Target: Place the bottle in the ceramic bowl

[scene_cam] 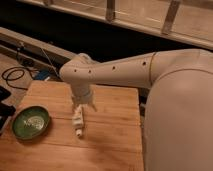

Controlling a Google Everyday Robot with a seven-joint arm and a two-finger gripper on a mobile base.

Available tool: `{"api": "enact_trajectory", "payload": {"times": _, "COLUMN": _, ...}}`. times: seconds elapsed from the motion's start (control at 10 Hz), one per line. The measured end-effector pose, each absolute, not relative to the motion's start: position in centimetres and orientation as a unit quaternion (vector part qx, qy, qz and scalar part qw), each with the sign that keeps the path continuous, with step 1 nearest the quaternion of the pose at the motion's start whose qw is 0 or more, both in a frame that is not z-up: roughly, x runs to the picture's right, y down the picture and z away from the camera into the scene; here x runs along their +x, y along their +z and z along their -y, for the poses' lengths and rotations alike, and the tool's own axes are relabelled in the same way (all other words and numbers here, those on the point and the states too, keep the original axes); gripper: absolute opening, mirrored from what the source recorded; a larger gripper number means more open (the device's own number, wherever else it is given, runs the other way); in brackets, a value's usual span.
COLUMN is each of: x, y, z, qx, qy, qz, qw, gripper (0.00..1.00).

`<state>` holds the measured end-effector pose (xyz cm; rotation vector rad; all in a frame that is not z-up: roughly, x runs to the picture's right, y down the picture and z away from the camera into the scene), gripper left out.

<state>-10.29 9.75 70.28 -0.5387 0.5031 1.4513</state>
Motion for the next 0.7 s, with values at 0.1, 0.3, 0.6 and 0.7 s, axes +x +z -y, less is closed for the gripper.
{"api": "enact_trajectory", "payload": {"times": 0.1, "x": -10.9, "y": 70.3, "z": -9.5, "qx": -0.225, "qy": 0.653, "qz": -0.208, "qw": 0.692, "gripper": 0.65}}
{"api": "enact_trajectory", "payload": {"times": 0.3, "x": -12.2, "y": 71.7, "z": -9.1, "qx": -0.202, "qy": 0.665, "qz": -0.195, "qw": 0.693, "gripper": 0.65}}
{"api": "enact_trajectory", "payload": {"times": 0.6, "x": -16.6, "y": 74.4, "z": -8.5, "qx": -0.199, "qy": 0.660, "qz": -0.182, "qw": 0.701, "gripper": 0.65}}
{"api": "enact_trajectory", "payload": {"times": 0.7, "x": -16.6, "y": 74.4, "z": -8.5, "qx": -0.199, "qy": 0.659, "qz": -0.183, "qw": 0.702, "gripper": 0.65}}
